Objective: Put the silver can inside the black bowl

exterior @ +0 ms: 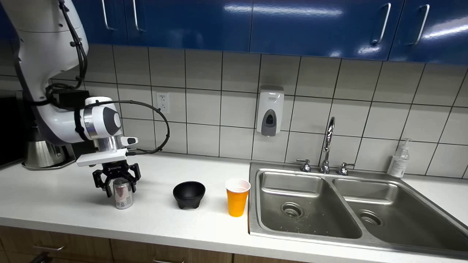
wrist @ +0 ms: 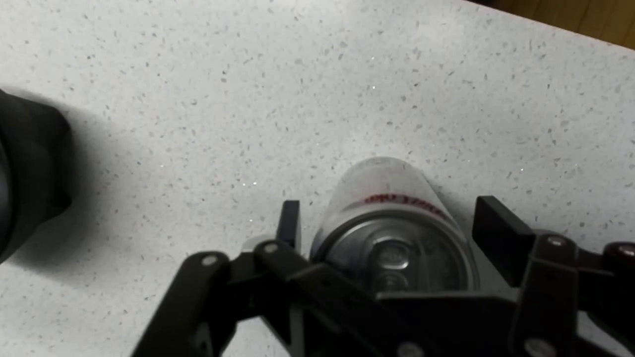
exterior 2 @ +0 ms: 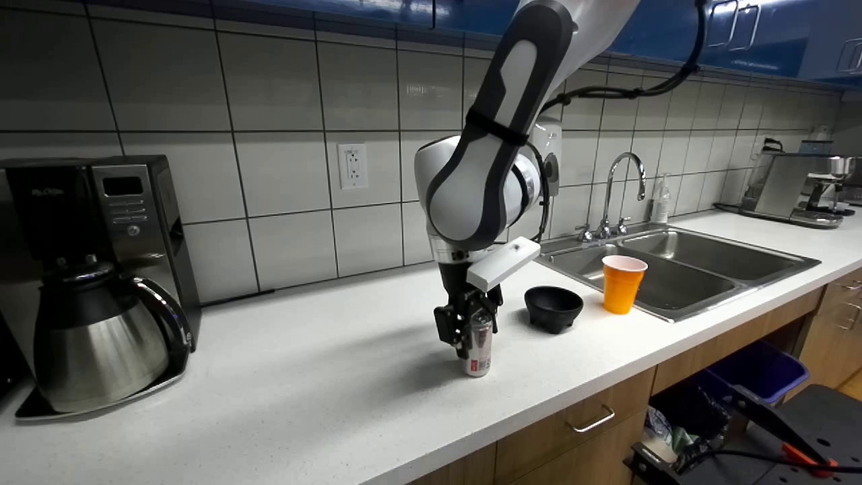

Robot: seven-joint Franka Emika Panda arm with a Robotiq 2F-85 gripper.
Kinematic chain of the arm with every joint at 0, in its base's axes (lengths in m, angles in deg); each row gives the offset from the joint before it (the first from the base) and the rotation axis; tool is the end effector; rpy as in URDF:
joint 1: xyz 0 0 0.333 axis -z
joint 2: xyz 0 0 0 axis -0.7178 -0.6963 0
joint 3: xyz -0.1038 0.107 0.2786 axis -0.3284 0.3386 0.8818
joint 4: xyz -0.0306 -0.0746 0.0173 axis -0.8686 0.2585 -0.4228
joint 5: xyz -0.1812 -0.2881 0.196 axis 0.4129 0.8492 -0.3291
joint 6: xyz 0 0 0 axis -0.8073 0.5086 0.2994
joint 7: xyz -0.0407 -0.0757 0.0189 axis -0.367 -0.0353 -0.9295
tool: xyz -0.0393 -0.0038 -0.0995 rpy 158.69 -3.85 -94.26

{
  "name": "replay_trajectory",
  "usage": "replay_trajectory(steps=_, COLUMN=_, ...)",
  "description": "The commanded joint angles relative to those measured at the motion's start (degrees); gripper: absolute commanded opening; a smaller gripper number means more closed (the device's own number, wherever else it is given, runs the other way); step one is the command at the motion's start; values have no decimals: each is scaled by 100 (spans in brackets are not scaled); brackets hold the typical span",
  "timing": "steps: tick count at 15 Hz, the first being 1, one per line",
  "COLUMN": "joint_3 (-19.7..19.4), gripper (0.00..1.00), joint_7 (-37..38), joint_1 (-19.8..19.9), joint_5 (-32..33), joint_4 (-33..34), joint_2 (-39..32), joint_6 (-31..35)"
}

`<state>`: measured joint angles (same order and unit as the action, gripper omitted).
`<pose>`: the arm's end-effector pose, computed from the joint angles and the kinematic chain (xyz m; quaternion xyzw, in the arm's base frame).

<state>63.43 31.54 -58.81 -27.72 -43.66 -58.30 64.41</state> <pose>0.5186 0.1215 0.1288 0.9767 0.1875 -0.0612 0.0842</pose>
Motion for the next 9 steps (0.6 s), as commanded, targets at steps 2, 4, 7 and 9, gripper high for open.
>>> replay_trajectory(steps=2, joint_3=-138, gripper=49, joint_7=79, joint_1=-86, joint_5=187, joint_4=25, joint_2=-24, joint_6=153)
replay_trajectory(steps=4, joint_3=-145, gripper=41, joint_7=100, joint_1=-87, joint_5=169, joint_4=1, joint_2=20, joint_6=146)
replay_trajectory(steps=7, joint_3=-146, gripper=41, joint_7=105, joint_1=-40, joint_5=102, joint_4=-120, joint_2=268, joint_6=58)
replay_trajectory(steps=9, joint_3=-157, gripper=41, joint_7=92, joint_1=10, joint_5=50, joint_4=-257, joint_2=499, joint_6=-2)
